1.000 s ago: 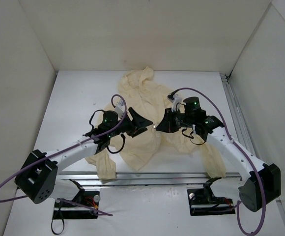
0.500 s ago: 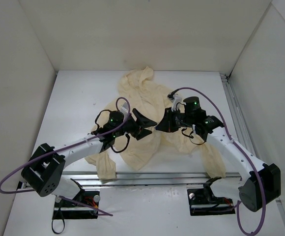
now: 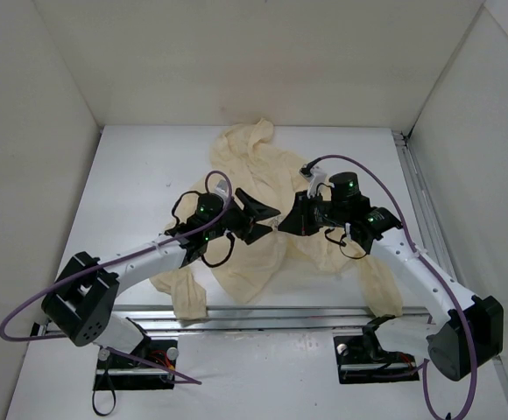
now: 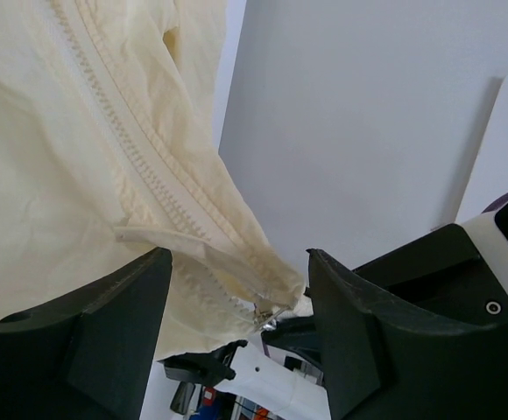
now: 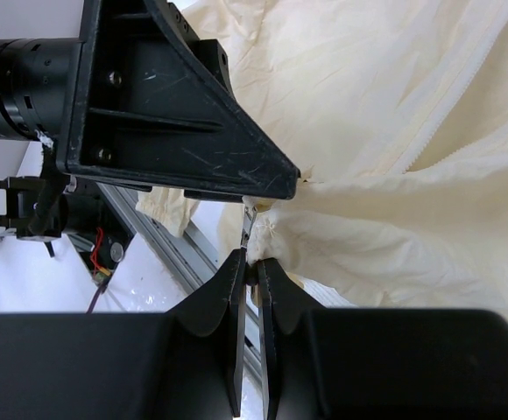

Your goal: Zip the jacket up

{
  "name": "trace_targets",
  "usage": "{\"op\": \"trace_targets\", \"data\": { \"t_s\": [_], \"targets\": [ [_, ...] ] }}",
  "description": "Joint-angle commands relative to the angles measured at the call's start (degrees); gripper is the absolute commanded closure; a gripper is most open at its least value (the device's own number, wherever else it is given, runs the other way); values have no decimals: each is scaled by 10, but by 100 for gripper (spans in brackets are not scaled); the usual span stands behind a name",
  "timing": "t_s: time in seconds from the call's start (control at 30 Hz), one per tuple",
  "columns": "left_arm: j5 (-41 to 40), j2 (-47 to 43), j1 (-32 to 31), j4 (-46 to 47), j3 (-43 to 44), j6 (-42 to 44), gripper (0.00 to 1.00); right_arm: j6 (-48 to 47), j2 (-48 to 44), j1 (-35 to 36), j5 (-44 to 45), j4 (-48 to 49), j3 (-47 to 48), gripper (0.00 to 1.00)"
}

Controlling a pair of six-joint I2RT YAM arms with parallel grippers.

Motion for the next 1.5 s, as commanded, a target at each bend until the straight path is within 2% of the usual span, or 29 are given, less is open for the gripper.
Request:
{"op": "trace_targets", "data": {
  "t_s": [0.0,0.1,0.2,0.23,0.3,0.43,0.9,1.47],
  "targets": [
    [-7,5,-4,20,39,-17,41,1,-18,-5,-16,38,-2,100],
    [-5,15,-4,22,49,-21,47,-1,-20,-5,-14,38,-4,100],
    [0,23,-4,22,56,-21,60,-1,-20,-5,-13,38,-5,100],
    [0,24,-4,23,56,-22,68,-1,-20,-5,-13,38,-5,100],
    [-1,23,-4,22,55,-23,76,-3,-21,-7,-12,38,-6,100],
    [-1,22,1,18,49,-23,100,-4,-22,-9,-13,38,-4,100],
    [-25,-11,23,20,25,-3,100,6,-40,-42,-27,37,-12,100],
    [-48,-13,35,32,17,49,100,23,-60,-80,-94,40,22,100]
  ]
}}
